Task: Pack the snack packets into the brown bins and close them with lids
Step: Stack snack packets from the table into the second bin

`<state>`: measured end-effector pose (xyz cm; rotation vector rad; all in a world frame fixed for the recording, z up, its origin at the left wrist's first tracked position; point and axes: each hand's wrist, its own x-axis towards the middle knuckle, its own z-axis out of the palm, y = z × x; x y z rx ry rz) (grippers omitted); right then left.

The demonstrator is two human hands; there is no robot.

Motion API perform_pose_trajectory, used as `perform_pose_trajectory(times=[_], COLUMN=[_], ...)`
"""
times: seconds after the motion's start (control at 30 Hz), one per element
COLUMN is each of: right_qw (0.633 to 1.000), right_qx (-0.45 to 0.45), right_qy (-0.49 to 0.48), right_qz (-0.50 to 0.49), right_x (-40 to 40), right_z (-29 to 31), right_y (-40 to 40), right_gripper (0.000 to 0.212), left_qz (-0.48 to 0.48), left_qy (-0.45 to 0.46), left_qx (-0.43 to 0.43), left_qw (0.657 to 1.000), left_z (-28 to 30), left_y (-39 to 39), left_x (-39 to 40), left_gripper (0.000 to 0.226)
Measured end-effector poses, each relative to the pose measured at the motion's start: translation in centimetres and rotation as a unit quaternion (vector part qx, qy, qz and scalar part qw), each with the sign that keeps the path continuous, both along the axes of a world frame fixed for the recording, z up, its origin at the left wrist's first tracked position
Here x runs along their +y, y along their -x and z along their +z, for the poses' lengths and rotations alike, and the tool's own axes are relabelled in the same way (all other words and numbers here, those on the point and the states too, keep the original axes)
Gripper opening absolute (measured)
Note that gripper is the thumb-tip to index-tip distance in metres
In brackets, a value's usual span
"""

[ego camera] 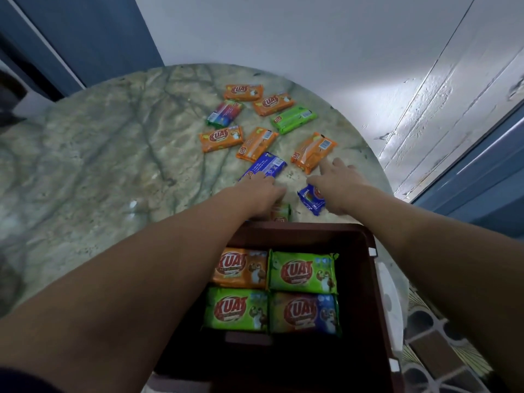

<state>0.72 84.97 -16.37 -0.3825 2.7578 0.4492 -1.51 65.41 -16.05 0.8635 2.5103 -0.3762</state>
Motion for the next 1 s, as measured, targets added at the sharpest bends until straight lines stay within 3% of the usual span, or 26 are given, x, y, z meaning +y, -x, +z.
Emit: perform_pose_trajectory(times=[0.1, 0.2, 0.33, 0.5, 0.77, 0.87, 1.0], right_qw=[0.999, 0.984, 0.948, 0.926, 0.898, 0.893, 0.903], right_qx=[0.003, -0.014, 0.058, 0.100, 0.157, 0.166, 0.137], right_qy=[0.044, 0.162, 0.290, 0.340, 0.396, 0.408, 0.403], right_qz=[-0.014, -0.069, -0.116, -0.127, -0.108, -0.090, -0.053], right_x=[-0.4, -1.2, -1.9, -4.0, -6.5, -7.0, -7.2], right_z=[0.2, 0.6, 2.2, 4.7, 6.4, 6.7, 6.2], right_y=[-0.1, -0.7, -1.4, -2.7, -8.5, -11.3, -14.7], right_gripper=[0.079, 0.080, 0.074, 0.063, 0.075, 0.079, 0.076], left_qz=[0.052, 0.152, 0.192, 0.206, 0.180, 0.179, 0.148], left_qy=[-0.063, -0.184, -0.237, -0.275, -0.310, -0.317, -0.314], left_qx=[-0.026, -0.064, 0.014, 0.126, 0.214, 0.231, 0.195], left_qw=[0.996, 0.969, 0.952, 0.931, 0.909, 0.902, 0.917], left_z=[-0.4, 0.3, 2.1, 4.4, 7.5, 7.8, 6.9], left_y=[0.0, -0.3, -1.0, -2.9, -8.6, -11.6, -15.2], left_x=[-0.1, -1.1, -2.8, -4.7, -8.1, -9.1, -10.0], left_gripper=[0.059, 0.064, 0.065, 0.085, 0.068, 0.073, 0.069])
